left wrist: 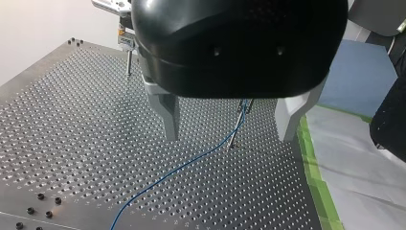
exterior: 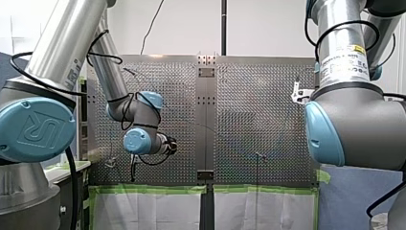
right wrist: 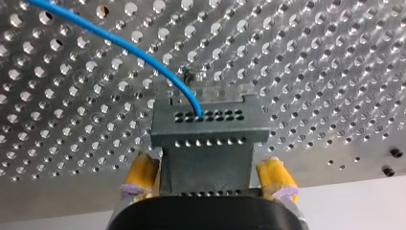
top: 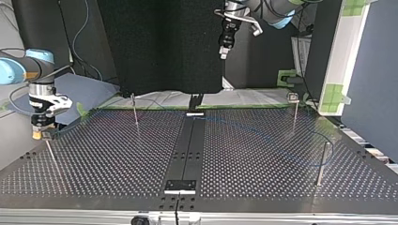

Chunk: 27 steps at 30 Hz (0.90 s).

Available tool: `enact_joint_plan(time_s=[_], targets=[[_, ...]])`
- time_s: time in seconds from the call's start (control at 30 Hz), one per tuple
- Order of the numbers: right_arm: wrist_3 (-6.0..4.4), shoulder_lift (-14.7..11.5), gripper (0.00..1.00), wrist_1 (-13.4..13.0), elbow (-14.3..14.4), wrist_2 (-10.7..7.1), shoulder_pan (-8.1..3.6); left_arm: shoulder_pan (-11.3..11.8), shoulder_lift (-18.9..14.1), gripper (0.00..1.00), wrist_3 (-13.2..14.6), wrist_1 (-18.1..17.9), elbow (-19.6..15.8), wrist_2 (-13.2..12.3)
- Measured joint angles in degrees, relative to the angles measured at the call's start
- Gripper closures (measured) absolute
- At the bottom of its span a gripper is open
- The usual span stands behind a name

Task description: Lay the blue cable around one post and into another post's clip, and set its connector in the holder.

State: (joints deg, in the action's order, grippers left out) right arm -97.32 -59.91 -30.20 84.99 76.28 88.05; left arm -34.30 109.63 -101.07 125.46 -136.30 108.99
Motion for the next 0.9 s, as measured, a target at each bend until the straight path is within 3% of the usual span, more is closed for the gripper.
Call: enact_joint_plan(time_s=[0.6, 0.9], targets=[[0.01, 0.0, 0.00, 0.7, 0.0, 3.71, 0.01, 0.1, 0.0, 0.00, 0.0, 0.0, 0.0, 0.0], [-0.01, 0.0, 0.00, 0.8, 0.2, 7.27, 0.04, 0.1, 0.0, 0.00, 0.0, -0.1, 0.0, 0.0]])
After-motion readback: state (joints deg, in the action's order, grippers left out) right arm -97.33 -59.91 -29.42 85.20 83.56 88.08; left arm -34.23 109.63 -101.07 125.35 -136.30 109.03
